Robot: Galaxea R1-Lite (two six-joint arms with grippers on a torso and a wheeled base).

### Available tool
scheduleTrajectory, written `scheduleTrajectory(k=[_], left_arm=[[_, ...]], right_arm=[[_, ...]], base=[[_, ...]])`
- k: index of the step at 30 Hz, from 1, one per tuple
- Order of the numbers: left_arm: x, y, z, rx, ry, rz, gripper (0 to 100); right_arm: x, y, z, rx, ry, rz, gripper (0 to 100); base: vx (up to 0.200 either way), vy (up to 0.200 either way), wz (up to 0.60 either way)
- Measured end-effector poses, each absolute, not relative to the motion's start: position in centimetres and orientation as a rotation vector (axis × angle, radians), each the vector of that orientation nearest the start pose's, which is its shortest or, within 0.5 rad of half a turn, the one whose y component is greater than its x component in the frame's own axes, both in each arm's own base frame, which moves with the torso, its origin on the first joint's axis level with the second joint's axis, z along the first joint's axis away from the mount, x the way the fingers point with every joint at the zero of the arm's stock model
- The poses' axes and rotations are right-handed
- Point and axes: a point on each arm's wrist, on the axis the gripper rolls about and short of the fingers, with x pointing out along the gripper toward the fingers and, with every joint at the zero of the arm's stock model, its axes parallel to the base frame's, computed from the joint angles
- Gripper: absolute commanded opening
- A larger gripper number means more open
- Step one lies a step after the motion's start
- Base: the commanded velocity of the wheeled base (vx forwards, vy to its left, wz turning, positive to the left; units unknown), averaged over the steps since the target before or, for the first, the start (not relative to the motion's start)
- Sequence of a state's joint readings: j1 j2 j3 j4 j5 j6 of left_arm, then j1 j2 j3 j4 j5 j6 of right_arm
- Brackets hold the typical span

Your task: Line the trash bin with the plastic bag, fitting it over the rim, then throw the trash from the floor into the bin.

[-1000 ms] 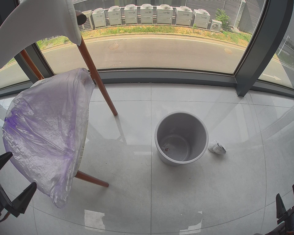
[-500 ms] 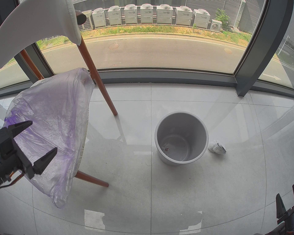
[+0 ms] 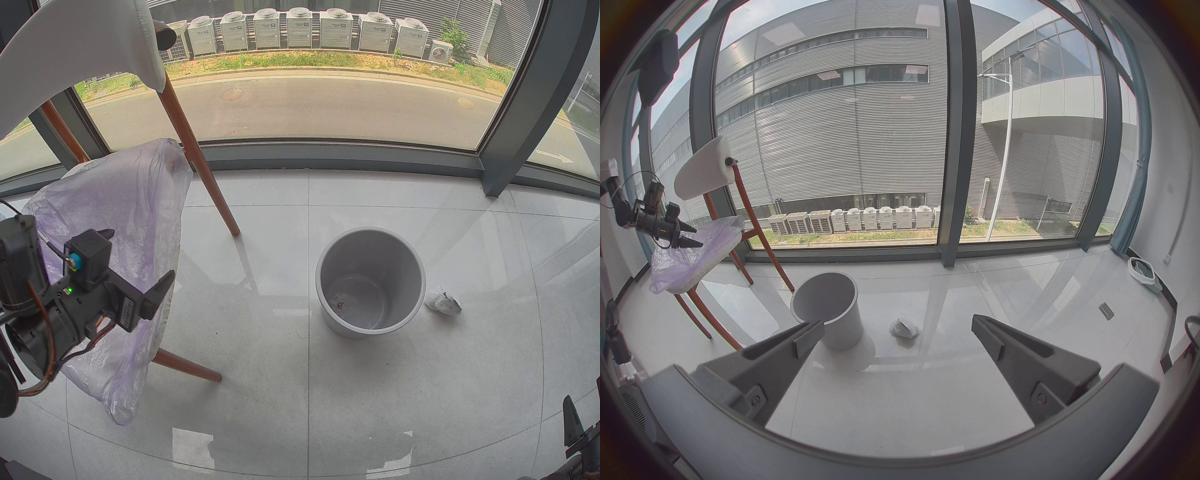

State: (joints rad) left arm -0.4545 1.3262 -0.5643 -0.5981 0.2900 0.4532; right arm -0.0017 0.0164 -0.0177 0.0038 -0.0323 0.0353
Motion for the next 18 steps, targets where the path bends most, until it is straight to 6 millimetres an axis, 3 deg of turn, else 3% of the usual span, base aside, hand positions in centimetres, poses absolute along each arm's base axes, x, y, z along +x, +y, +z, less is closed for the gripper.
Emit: scheduleTrajectory(k=[18], left_arm=[[23.7,-10.6,17.7,0.464,0.191,-0.054,100]], right_arm=[[-2.3,-0.1,8.0,0.034,0.004,-0.033,100]], base=[[0.0,0.0,0.0]])
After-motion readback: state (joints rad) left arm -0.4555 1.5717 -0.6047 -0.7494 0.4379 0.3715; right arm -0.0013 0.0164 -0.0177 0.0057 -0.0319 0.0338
